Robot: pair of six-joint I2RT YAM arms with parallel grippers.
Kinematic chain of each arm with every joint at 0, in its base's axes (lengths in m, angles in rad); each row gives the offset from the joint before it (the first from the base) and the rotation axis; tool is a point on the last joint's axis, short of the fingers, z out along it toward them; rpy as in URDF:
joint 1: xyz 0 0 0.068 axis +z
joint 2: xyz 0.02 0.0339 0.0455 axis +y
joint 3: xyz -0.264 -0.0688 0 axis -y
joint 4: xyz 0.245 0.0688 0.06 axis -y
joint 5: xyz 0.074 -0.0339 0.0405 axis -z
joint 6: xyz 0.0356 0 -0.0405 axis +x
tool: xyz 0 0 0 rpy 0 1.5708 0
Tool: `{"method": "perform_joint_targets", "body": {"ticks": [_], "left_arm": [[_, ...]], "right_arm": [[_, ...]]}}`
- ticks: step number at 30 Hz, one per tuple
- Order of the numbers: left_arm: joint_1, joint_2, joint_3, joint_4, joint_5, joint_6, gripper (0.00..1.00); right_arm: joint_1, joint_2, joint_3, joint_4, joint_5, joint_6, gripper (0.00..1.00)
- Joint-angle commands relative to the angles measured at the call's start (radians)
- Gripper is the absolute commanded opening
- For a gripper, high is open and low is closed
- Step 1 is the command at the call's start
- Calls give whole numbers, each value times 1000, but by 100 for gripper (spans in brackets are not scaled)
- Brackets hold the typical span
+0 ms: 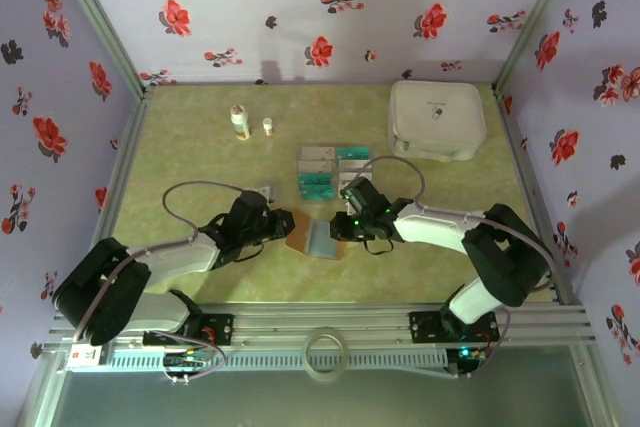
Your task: Put the credit cards into the card holder
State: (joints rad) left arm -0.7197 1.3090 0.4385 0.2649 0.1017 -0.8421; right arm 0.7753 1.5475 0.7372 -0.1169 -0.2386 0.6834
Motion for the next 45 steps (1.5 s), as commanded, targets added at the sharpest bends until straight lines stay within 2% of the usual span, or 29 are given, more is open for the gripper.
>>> {"method": "perform_joint_targets", "body": {"ticks": [1, 4, 7, 16, 21, 37, 45], "left_arm": [[6, -15, 54, -170, -68, 89, 33], [5, 9, 98, -275, -109, 133, 44], [5, 46, 124, -336, -133, 152, 48], [-19, 148, 156, -431, -232, 162, 52], [-23, 156, 157, -432, -247, 161, 54], [-23, 11, 279, -558, -260, 218, 60], [-48, -44, 319, -625, -256, 230, 61]], "right_arm": [[5, 27, 1, 26, 20, 5, 19], [5, 43, -16, 33, 27, 3, 19], [5, 57, -28, 45, 32, 6, 19], [5, 91, -37, 61, 38, 13, 19], [5, 97, -21, 49, 37, 8, 19], [-5, 32, 180, -160, 82, -78, 22], [-6, -32, 133, -109, 85, -48, 22]]}}
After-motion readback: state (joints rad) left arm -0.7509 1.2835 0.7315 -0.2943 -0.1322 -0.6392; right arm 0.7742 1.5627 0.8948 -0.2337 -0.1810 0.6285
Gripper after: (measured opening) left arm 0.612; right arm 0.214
